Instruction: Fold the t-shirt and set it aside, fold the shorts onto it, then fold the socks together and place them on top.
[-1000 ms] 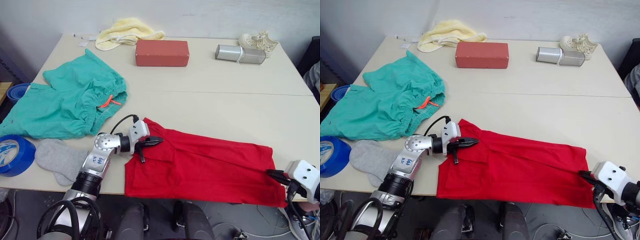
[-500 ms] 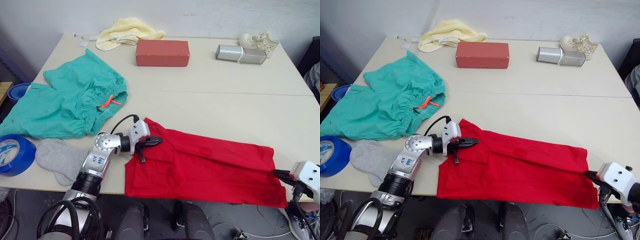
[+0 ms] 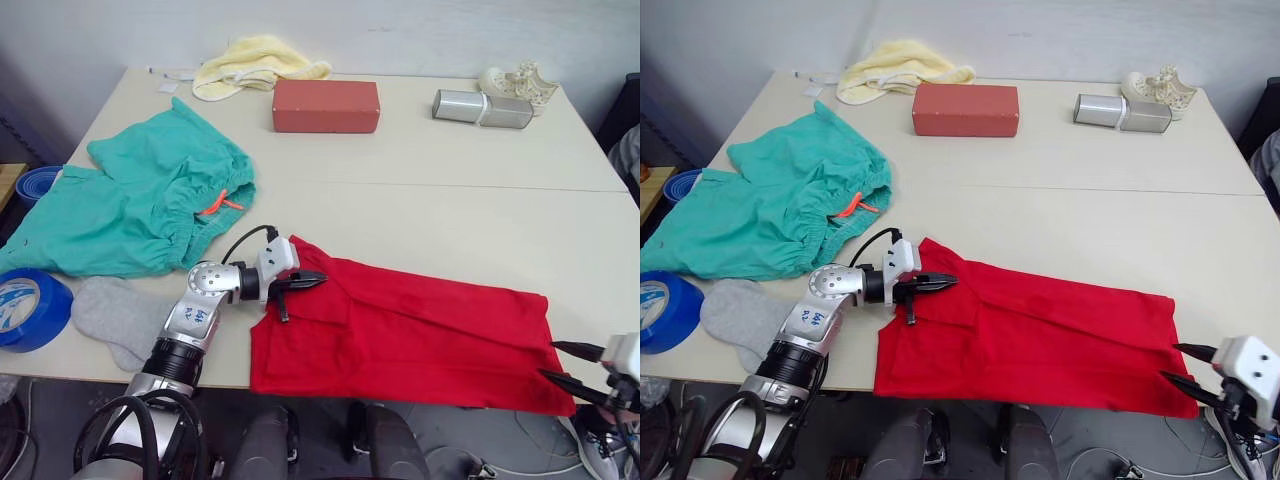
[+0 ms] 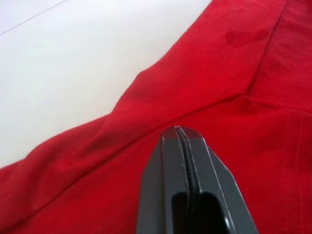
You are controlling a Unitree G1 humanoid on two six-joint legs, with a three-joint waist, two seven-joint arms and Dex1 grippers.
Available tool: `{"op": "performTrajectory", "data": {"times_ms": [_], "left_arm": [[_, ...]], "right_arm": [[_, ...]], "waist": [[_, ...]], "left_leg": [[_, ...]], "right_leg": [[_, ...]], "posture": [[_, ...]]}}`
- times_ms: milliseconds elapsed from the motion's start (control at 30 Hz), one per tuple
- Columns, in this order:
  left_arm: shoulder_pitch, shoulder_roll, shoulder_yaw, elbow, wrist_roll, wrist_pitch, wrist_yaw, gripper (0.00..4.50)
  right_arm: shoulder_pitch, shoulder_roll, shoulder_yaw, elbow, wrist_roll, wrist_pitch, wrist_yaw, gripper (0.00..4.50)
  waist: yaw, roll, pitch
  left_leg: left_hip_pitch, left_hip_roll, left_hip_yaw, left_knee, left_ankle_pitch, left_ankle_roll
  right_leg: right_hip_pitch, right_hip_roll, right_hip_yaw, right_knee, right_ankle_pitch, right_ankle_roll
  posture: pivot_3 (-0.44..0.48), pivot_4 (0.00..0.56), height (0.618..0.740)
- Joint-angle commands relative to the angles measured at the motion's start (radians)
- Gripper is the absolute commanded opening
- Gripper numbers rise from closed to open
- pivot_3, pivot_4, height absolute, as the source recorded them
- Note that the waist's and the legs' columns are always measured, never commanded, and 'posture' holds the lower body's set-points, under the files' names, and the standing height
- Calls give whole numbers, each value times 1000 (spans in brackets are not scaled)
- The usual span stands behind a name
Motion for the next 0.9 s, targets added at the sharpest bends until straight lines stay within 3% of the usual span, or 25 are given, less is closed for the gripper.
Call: {"op": "performTrajectory", "data": {"times_ms": [33, 133, 300, 533, 700, 900], "left_arm": [[-34, -7, 43, -13, -72, 3, -28, 0], [-49, -22, 64, -12, -109, 22, -29, 0], [-71, -44, 43, 20, -69, 13, 16, 0], [-97, -65, 33, 89, 20, 9, 153, 0], [-103, -39, 58, 116, 59, 16, 237, 0], [-105, -6, 74, 96, 47, 43, 239, 0]], "right_arm": [[-55, 9, -51, -62, 146, 135, -31, 2254], [-128, 38, 12, -121, 187, 219, -92, 1710], [-305, 148, 222, -124, 35, 183, -248, 22], [-427, 252, 374, 7, -177, 79, -421, 22], [-396, 231, 334, 98, -210, -11, -450, 22], [-362, 171, 232, 199, -167, -67, -424, 22]], "waist": [[-5, 0, 0], [-5, 0, 0], [-1, 0, 0], [1, 0, 0], [-2, 0, 0], [-2, 0, 0]], "left_leg": [[0, 0, 0, 0, 0, 0], [0, 1, 0, 0, 0, 0], [0, 0, 0, 0, 2, -2], [-2, -1, 0, 1, 2, -2], [-1, 0, 1, 1, 2, -2], [-1, -1, 1, 1, 3, -2]], "right_leg": [[0, 0, 0, 0, 0, 0], [0, 0, 0, 1, 1, -1], [-1, 0, 0, 1, 1, -1], [-1, 0, -1, 2, 1, -1], [-1, 1, -1, 2, 1, -1], [-1, 1, 0, 2, 1, -1]], "posture": [[0, 150, 740], [0, 150, 740], [0, 150, 740], [0, 150, 740], [0, 150, 740], [0, 150, 740]]}}
